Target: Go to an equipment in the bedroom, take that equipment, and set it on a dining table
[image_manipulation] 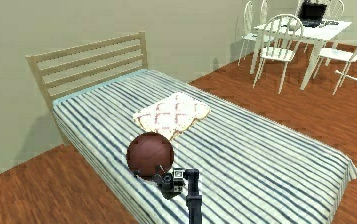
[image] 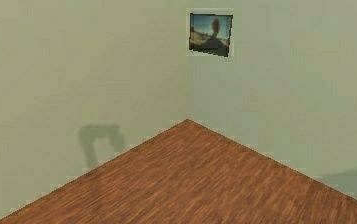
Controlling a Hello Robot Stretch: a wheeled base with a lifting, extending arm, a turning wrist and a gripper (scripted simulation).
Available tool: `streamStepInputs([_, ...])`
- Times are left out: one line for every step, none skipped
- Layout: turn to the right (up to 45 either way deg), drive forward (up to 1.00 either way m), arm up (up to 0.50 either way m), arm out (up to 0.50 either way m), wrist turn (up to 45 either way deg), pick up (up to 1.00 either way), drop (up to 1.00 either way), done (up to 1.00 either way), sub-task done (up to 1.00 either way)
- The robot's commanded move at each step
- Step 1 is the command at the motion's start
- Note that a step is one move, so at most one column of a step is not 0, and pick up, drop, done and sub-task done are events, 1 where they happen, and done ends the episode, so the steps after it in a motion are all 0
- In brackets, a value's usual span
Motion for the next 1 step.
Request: streamStepInputs([0.0,0.0,0.0,0.0,0.0,1.0,0.0,0.0,0.0])
